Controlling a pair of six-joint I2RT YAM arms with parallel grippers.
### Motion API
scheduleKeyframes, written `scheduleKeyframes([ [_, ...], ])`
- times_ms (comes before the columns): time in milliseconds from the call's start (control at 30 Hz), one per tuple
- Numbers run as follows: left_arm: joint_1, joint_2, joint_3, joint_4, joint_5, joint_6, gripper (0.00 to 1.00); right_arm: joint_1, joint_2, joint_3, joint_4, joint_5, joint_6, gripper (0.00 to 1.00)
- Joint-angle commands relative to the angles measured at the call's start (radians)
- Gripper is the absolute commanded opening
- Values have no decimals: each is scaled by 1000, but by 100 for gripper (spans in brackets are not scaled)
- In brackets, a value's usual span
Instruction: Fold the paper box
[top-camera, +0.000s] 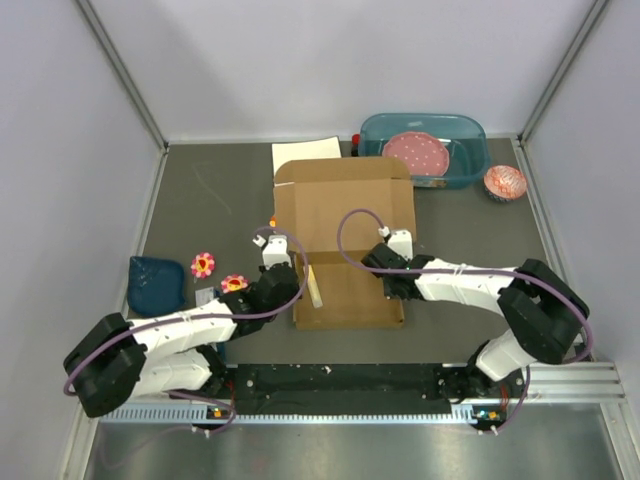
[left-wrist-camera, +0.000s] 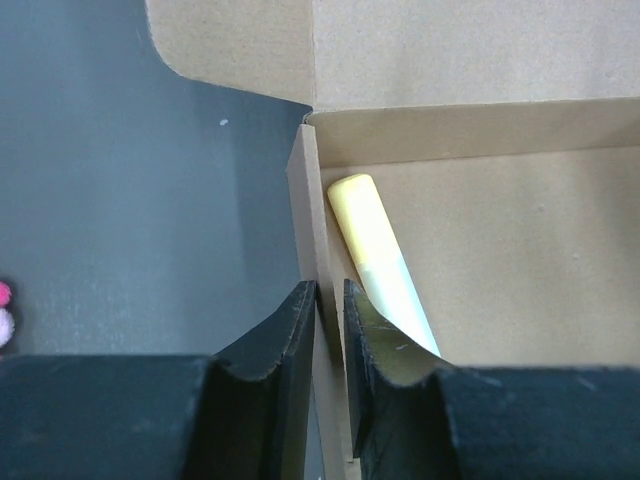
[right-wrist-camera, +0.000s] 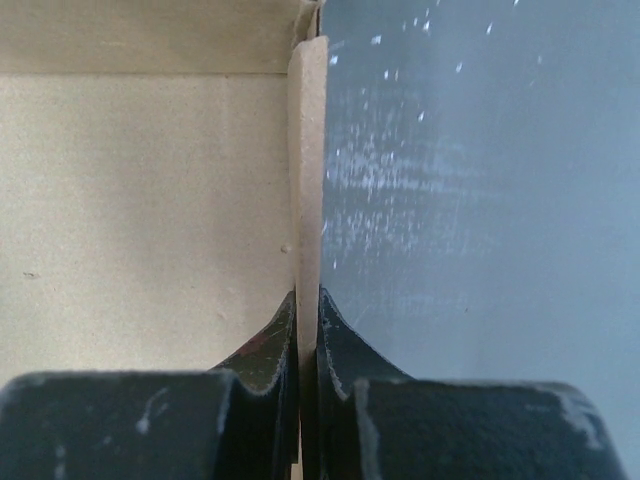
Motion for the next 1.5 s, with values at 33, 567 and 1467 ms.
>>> scheduleKeyframes([
  [33,13,71,77,83,-59,42,28,-63,68,28,84,40,-3,0],
  [567,30,-15,128,-15,-88,62,63,-72,-50,-25,82,-47,-2,40],
  [1467,28,-122,122,-56,-94,42,64,-54,-339,11,-13,-76,-69,54],
])
